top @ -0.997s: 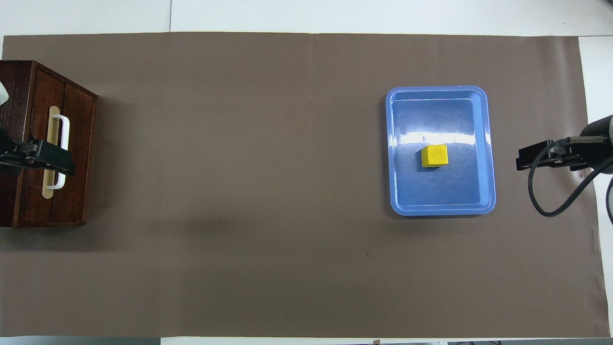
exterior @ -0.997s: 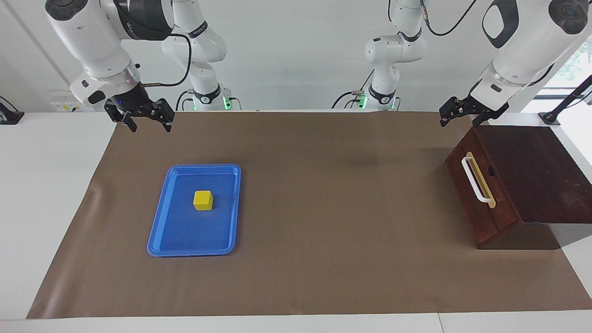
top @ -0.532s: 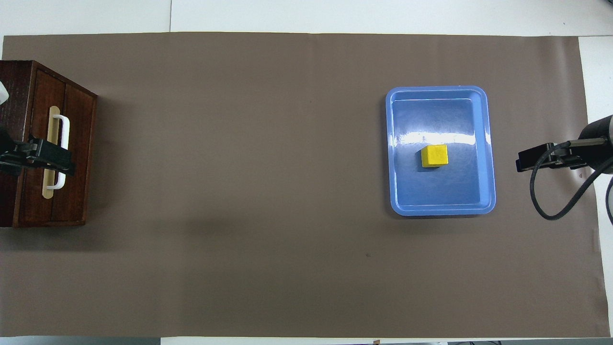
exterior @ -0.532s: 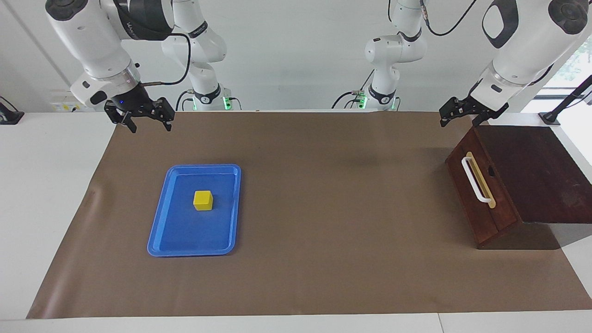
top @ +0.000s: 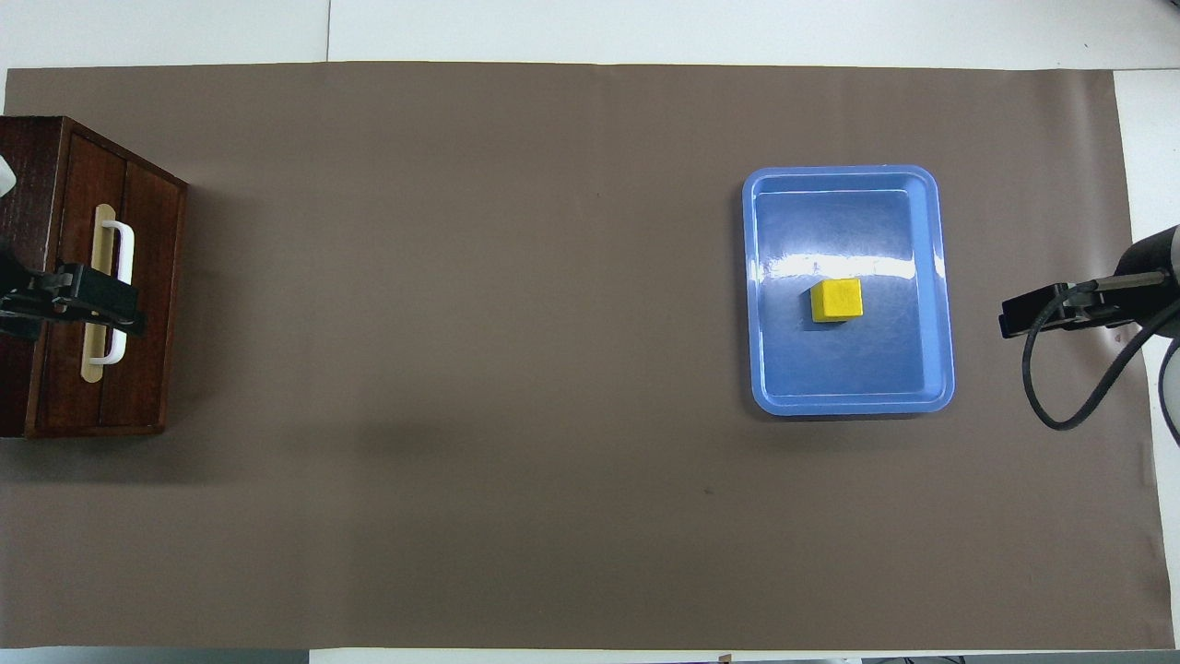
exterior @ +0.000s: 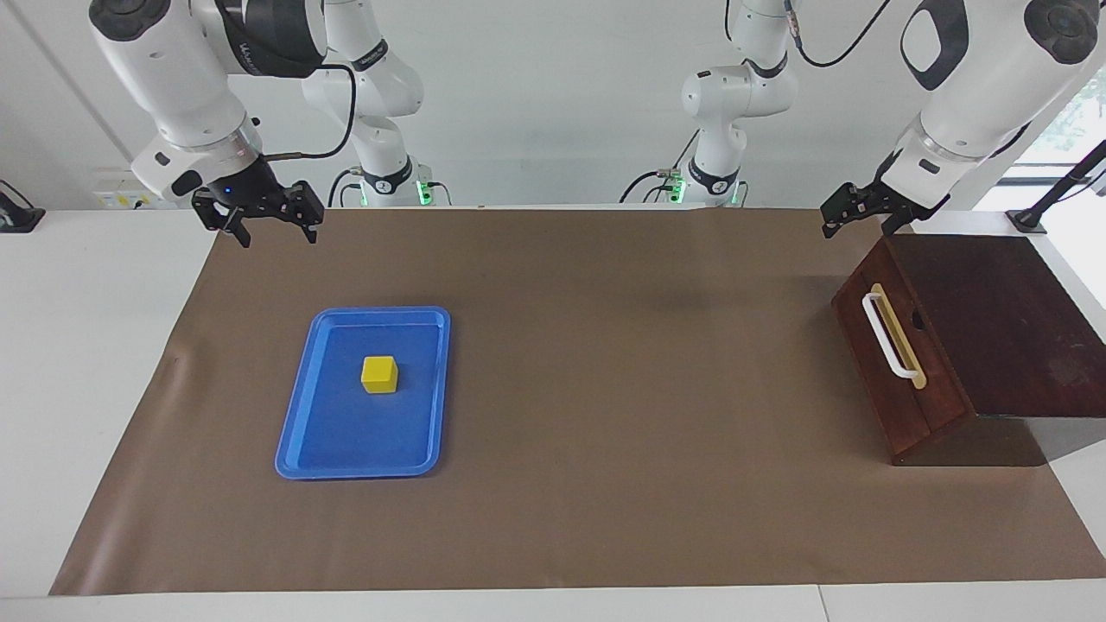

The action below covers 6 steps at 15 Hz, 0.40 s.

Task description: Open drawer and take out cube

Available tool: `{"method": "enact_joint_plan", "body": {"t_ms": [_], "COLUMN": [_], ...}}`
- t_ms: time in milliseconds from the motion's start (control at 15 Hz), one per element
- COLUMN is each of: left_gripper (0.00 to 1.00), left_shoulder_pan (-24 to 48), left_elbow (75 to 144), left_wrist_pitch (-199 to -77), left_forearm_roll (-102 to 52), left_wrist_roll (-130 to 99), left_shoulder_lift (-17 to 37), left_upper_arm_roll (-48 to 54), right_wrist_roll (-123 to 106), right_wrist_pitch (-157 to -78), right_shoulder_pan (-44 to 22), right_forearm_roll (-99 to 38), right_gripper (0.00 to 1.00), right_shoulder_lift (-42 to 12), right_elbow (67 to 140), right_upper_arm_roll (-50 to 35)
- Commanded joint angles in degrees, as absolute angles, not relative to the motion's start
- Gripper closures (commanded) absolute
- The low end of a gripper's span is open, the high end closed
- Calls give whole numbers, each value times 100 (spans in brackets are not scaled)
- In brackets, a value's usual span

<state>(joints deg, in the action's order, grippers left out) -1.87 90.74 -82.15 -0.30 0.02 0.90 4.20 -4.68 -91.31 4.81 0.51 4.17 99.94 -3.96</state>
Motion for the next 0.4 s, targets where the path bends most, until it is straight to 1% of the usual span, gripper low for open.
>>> {"method": "enact_joint_plan", "body": {"t_ms": [0, 332], "left_gripper": [0, 0], "left_shoulder_pan": [-167, -167], "left_elbow": [9035, 9035], "left_wrist_pitch": [-8086, -8086], "left_forearm_roll": [-44, -35], "left_wrist_roll": [-44, -35], "left_shoulder_lift": [35, 35], "left_upper_arm_roll": [431, 431], "right_wrist_roll": [-563, -545], "right_wrist_pitch": [-9018, -9044], "right_shoulder_pan": [510, 527], "right_forearm_roll": [-227, -229], "right_gripper": [0, 0], "right_shoulder_lift": [466, 466], "right_elbow": [10037, 10037], "right_upper_arm_roll": [-396, -396]}}
